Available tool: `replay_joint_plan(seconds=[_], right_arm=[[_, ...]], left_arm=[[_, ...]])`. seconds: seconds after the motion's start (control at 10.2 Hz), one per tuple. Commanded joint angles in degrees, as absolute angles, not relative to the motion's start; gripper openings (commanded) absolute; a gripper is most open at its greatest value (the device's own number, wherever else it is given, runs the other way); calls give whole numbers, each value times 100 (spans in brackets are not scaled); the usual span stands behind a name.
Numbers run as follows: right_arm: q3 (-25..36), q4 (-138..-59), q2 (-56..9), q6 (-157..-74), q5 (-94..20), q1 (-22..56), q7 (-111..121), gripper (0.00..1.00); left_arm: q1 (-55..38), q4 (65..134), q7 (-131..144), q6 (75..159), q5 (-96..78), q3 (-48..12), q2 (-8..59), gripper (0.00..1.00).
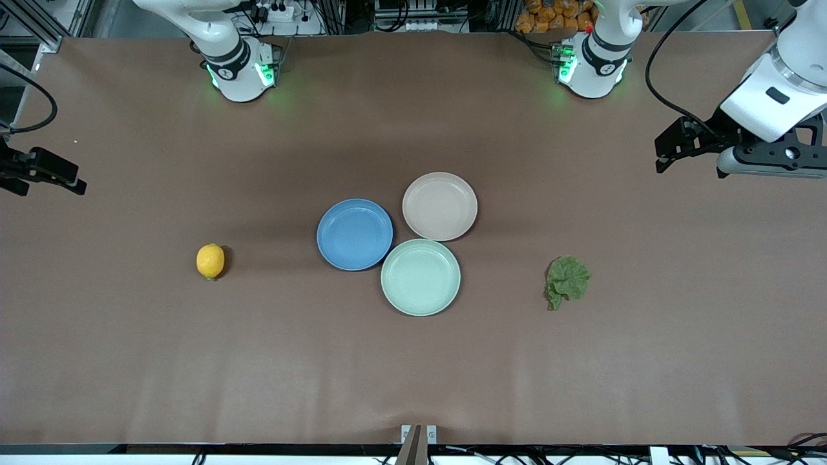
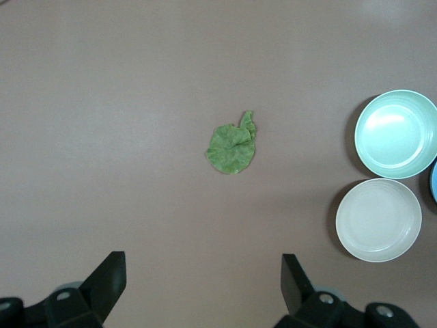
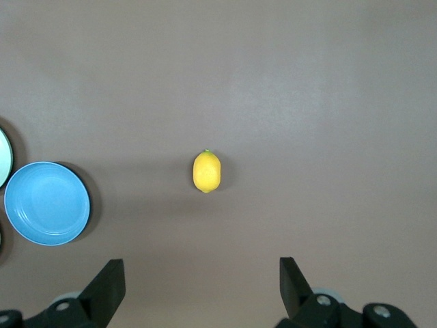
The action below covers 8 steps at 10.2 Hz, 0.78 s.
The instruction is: Pick lemon and lettuce from blue and beige plates
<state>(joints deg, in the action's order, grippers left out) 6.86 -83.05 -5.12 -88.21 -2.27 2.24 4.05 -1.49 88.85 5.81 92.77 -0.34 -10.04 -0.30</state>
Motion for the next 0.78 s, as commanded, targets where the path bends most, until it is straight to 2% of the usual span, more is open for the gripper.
replay_joint_plan(seconds=[0.0, 0.69], right_arm=[[659, -8147, -589, -8807, -141, 220, 343, 100], [659, -8139, -589, -8657, 62, 211, 343, 100]], left_arm=[[-158, 8763, 624, 9158, -44, -1011, 9, 100], [-184, 8780, 642, 9150, -44, -1020, -9, 100]])
